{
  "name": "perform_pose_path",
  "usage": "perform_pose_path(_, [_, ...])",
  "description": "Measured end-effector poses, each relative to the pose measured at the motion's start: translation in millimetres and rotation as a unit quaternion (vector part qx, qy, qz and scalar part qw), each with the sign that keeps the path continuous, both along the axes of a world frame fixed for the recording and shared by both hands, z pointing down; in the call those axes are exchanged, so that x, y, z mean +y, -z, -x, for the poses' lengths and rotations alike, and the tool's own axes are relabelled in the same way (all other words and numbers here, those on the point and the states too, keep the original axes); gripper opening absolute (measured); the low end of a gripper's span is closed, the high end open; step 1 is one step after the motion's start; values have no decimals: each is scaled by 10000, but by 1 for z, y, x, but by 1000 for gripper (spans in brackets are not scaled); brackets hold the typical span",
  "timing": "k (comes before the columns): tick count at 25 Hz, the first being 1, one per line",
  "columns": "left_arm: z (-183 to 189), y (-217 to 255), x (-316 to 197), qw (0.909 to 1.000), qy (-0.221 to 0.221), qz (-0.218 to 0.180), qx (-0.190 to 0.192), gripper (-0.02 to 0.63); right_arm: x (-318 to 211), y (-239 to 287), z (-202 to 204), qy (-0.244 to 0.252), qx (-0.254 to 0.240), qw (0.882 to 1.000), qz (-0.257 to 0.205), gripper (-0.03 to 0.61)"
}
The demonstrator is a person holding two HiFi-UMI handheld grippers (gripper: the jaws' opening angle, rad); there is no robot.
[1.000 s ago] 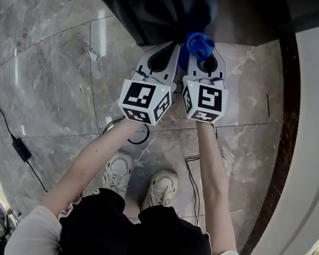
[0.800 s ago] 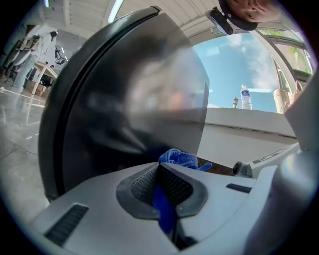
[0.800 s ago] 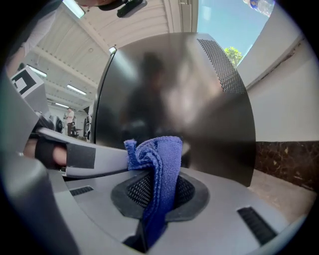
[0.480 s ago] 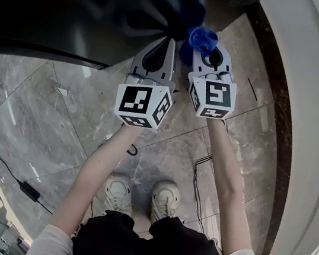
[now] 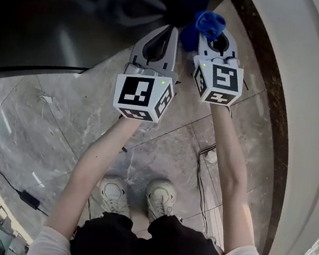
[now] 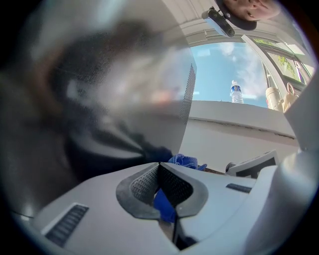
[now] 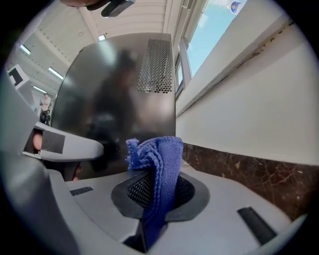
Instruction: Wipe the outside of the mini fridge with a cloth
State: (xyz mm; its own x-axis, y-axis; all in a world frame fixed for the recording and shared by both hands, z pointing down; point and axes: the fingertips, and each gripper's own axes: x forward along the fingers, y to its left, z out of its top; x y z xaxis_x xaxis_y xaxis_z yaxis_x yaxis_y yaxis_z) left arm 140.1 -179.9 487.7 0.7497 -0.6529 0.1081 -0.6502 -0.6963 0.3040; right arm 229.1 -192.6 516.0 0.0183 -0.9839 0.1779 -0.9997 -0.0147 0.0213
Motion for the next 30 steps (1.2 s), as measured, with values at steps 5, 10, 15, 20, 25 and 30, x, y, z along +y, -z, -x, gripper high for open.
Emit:
perform_pose_path(5, [2, -1, 0, 10000, -12, -22, -72, 5, -3, -2, -32, -451, -225, 9987, 37, 52])
perform_pose_path(10, [6, -2, -3, 10000, 49, 8, -83, 5, -5, -5, -43, -591, -227, 9979, 111, 52])
perform_pose_path(15, [7, 4, -1, 9999, 52, -52, -81, 5, -7, 0, -48, -674, -262, 9973, 123, 52])
perform_pose_path(20, [18, 15, 3, 9999, 120, -87, -42, 5, 11, 11, -32, -775, -591, 9952, 17, 52])
perform_pose_path(25, [48, 39, 12, 9977, 312, -522, -301, 5, 29, 53, 16, -503, -228, 9982, -244, 52])
perform_pose_path(30, [93, 75, 25, 9944, 660, -750, -334, 5, 54, 95, 67, -282, -619, 9966, -476, 52])
